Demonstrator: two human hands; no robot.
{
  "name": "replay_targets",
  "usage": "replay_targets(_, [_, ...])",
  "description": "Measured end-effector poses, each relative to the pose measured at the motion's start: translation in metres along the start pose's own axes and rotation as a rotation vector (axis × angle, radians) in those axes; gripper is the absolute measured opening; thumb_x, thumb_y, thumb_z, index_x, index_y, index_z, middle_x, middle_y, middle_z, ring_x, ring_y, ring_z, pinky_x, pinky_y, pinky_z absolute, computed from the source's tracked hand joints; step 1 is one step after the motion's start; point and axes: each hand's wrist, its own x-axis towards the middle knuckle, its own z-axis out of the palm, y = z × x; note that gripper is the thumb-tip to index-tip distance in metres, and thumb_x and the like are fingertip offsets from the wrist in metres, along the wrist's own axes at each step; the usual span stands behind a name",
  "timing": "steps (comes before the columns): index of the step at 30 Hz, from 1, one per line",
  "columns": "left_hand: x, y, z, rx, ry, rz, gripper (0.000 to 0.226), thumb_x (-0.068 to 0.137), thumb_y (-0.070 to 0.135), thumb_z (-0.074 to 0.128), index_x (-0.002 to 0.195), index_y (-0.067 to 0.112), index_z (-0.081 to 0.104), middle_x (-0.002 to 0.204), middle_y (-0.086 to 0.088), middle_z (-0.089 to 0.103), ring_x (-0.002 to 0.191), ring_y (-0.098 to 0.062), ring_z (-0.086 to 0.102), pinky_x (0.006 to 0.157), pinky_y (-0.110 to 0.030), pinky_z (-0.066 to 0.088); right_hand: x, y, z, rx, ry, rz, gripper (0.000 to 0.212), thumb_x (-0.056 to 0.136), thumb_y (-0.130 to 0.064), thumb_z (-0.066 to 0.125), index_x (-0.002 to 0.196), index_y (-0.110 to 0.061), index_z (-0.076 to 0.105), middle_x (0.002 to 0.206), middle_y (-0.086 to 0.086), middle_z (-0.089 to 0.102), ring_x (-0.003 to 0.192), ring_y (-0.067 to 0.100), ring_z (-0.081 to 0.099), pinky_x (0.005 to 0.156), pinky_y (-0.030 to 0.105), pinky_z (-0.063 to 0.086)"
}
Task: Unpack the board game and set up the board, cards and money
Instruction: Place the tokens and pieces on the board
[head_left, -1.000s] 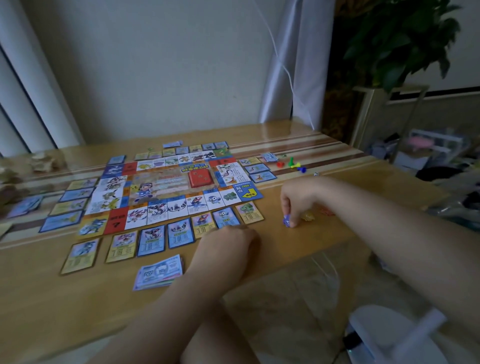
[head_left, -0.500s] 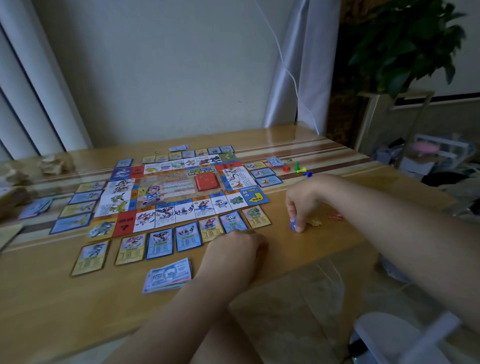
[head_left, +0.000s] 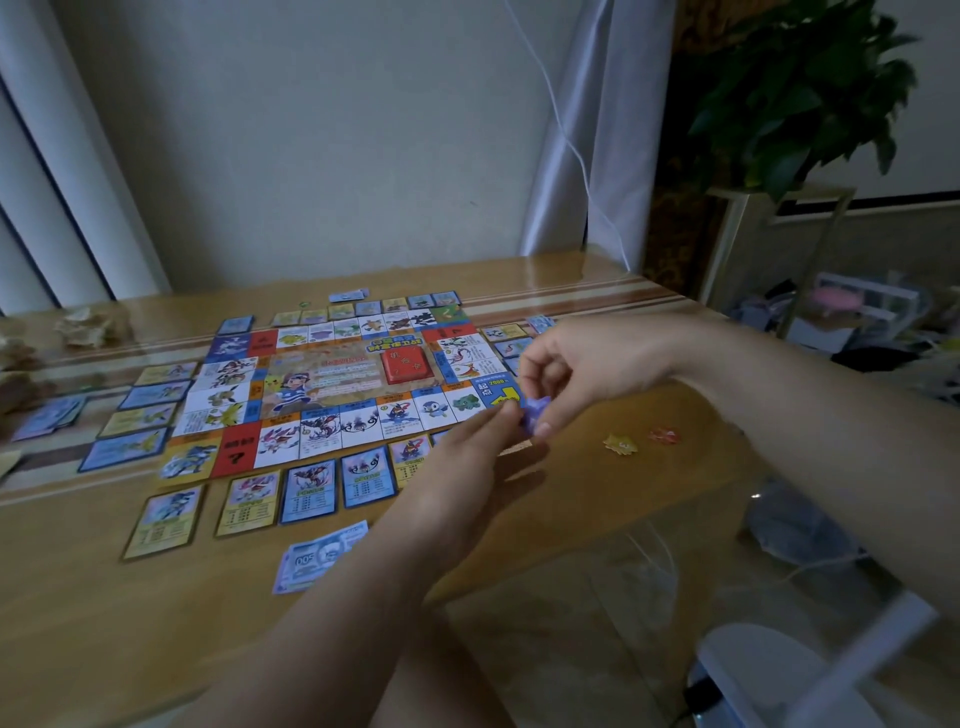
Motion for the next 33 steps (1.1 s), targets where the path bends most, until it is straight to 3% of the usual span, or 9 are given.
replay_targets(3, [-0.006,0.004,0.003,-0.357,-0.076,-0.094,0.029,0.100,0.019,0.038,0.108,0.004,0.061,0.106,-0.016,0.069,0.097,-0.024,0.068,0.083,-0.033,0.054,0.000,-0.010,0.015,0.033,0.041,-0.051,0.027,0.072,-0.013,0.081,0.081,-0.020,0.057,0.061,-0.010,0.060,0.053,0.000,0.052,0.052,0.011,0.039])
replay_targets(8, [-0.018,0.001,-0.009,-0.491,-0.037,-0.137,0.029,0.100,0.013,0.036,0.100,-0.002,0.061,0.096,-0.019,0.071,0.081,-0.023,0.072,0.077,-0.034,0.055,0.008,-0.015,0.043,0.051,0.118,-0.075,0.022,0.072,-0.015,0.080,0.075,-0.021,0.059,0.066,-0.006,0.062,0.059,0.005,0.054,0.058,0.020,0.043])
replay_targets(12, [-0.028,0.000,-0.027,-0.487,0.043,-0.176,0.029,0.100,0.011,0.037,0.098,-0.004,0.062,0.093,-0.020,0.071,0.080,-0.024,0.071,0.073,-0.034,0.056,0.019,-0.020,0.061,0.066,0.163,-0.089,0.016,0.077,-0.021,0.076,0.070,-0.027,0.063,0.067,-0.013,0.065,0.065,-0.002,0.058,0.067,0.022,0.048])
replay_targets(15, [-0.033,0.001,-0.041,-0.501,0.098,-0.195,0.027,0.099,0.011,0.040,0.101,-0.006,0.060,0.099,-0.022,0.068,0.093,-0.028,0.066,0.074,-0.037,0.055,0.028,-0.027,0.070,0.047,0.163,-0.100,0.016,0.082,-0.025,0.072,0.070,-0.030,0.064,0.051,-0.026,0.056,0.052,-0.009,0.049,0.052,0.010,0.034])
replay_targets(18, [-0.038,0.001,-0.056,-0.500,0.114,-0.190,0.025,0.098,0.011,0.041,0.106,-0.005,0.059,0.100,-0.021,0.067,0.092,-0.027,0.066,0.073,-0.035,0.055,0.037,-0.032,0.079,0.085,0.155,-0.089,0.012,0.086,-0.026,0.068,0.075,-0.028,0.065,0.050,-0.023,0.056,0.049,-0.012,0.049,0.049,0.007,0.033])
replay_targets(21, [-0.042,0.000,-0.069,-0.477,0.143,-0.178,0.024,0.098,0.010,0.042,0.109,-0.001,0.060,0.101,-0.020,0.069,0.083,-0.023,0.069,0.070,-0.033,0.057,0.045,-0.037,0.090,0.118,0.174,-0.089,0.009,0.088,-0.029,0.066,0.079,-0.031,0.068,0.065,-0.017,0.062,0.056,-0.011,0.053,0.059,0.012,0.037])
replay_targets(25, [-0.043,0.002,-0.079,-0.442,0.216,-0.134,0.026,0.100,0.007,0.036,0.112,0.002,0.059,0.103,-0.019,0.069,0.083,-0.022,0.069,0.069,-0.031,0.058,0.052,-0.045,0.101,0.184,0.240,-0.079,0.007,0.087,-0.028,0.067,0.088,-0.027,0.074,0.086,-0.008,0.073,0.082,0.000,0.064,0.077,0.022,0.047])
replay_targets(29, [-0.042,0.007,-0.089,-0.399,0.271,-0.083,0.025,0.102,0.006,0.034,0.109,0.006,0.058,0.090,-0.012,0.073,0.078,-0.019,0.071,0.065,-0.027,0.059,0.056,-0.043,0.097,0.430,0.333,-0.070,0.008,0.087,-0.022,0.066,0.081,-0.026,0.070,0.079,-0.012,0.069,0.077,-0.003,0.061,0.075,0.017,0.045])
replay_targets(33, [-0.042,0.011,-0.105,-0.410,0.300,-0.024,0.025,0.101,0.003,0.035,0.106,0.007,0.059,0.097,-0.012,0.071,0.079,-0.015,0.070,0.066,-0.025,0.058,0.054,-0.029,0.093,0.224,0.130,0.004,0.006,0.083,-0.020,0.071,0.079,-0.024,0.070,0.077,-0.010,0.072,0.079,0.001,0.066,0.085,0.028,0.050])
